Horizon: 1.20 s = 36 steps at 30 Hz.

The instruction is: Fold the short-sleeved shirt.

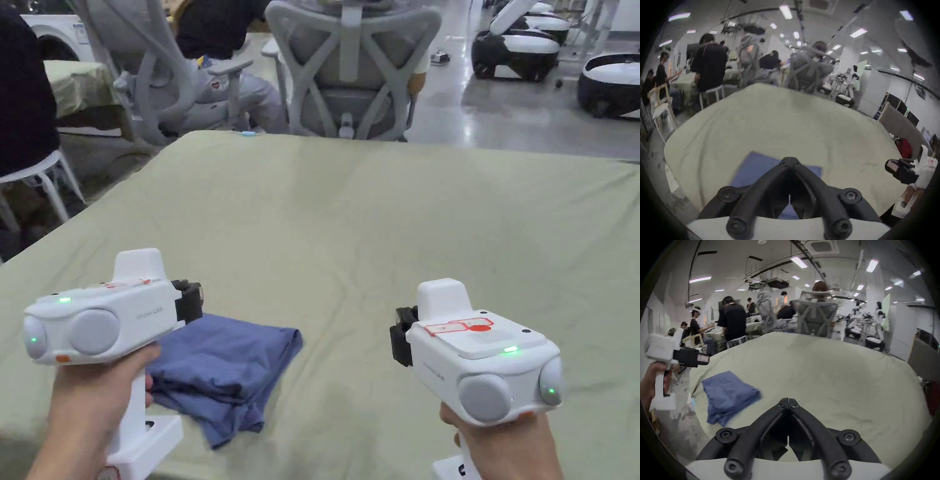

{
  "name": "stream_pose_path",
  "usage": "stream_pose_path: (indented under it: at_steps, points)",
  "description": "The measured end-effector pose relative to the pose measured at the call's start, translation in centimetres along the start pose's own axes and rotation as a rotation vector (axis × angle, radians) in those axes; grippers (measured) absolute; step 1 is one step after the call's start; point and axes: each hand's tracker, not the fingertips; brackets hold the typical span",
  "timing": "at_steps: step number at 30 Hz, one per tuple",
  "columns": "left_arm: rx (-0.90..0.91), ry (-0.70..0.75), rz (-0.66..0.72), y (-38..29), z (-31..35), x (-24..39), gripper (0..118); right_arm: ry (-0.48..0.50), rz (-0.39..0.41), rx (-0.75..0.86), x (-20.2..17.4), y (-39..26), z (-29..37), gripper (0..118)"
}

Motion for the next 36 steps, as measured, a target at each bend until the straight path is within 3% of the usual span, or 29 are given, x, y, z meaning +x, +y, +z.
stream_pose_path:
  at_steps: [5, 10, 14, 22, 23, 24, 25, 27, 28, 29, 33, 34, 36]
  points:
    - [0.182, -0.038, -0.181, -0.1, 0.2, 13.1, 0, -0.185, 0.015, 0.089, 8.9, 0.6, 6.8, 0]
    - [0.305, -0.096, -0.225, 0.5, 2.6, 22.2, 0, -0.331, 0.016, 0.197, 15.9, 1.4, 14.3, 0]
    - [0.347, -0.102, -0.247, 1.2, 4.7, 26.4, 0, -0.413, 0.057, 0.264, 19.1, 1.9, 19.2, 0]
    - [0.328, -0.138, -0.265, 1.9, 6.6, 29.4, 0, -0.412, 0.021, 0.299, 21.1, 1.2, 21.7, 0]
    - [0.329, -0.137, -0.273, 1.9, 6.7, 29.4, 8, -0.416, 0.021, 0.302, 21.1, 1.1, 21.6, 2]
    - [0.333, -0.134, -0.283, 1.9, 6.8, 29.5, 25, -0.426, 0.018, 0.311, 21.0, 1.0, 21.5, 10]
    - [0.344, -0.124, -0.296, 1.8, 7.3, 29.8, 61, -0.431, 0.014, 0.319, 20.9, 0.9, 21.6, 34]
    - [0.357, -0.117, -0.308, 2.0, 7.4, 29.8, 99, -0.418, 0.006, 0.324, 20.9, 0.9, 21.4, 82]
    - [0.365, -0.114, -0.311, 2.1, 7.5, 29.8, 104, -0.415, 0.004, 0.321, 20.8, 0.9, 21.4, 101]
    - [0.379, -0.113, -0.309, 2.1, 7.8, 30.0, 105, -0.412, 0.005, 0.32, 20.7, 0.9, 21.4, 105]
    - [0.395, -0.108, -0.294, 2.6, 8.0, 30.1, 112, -0.405, 0.006, 0.331, 20.5, 1.0, 21.5, 107]
    - [0.392, -0.118, -0.287, 2.6, 8.0, 30.0, 118, -0.407, 0.0, 0.33, 20.6, 1.0, 21.5, 111]
    - [0.4, -0.116, -0.284, 2.5, 8.0, 30.1, 118, -0.406, -0.005, 0.325, 20.6, 1.1, 21.4, 118]
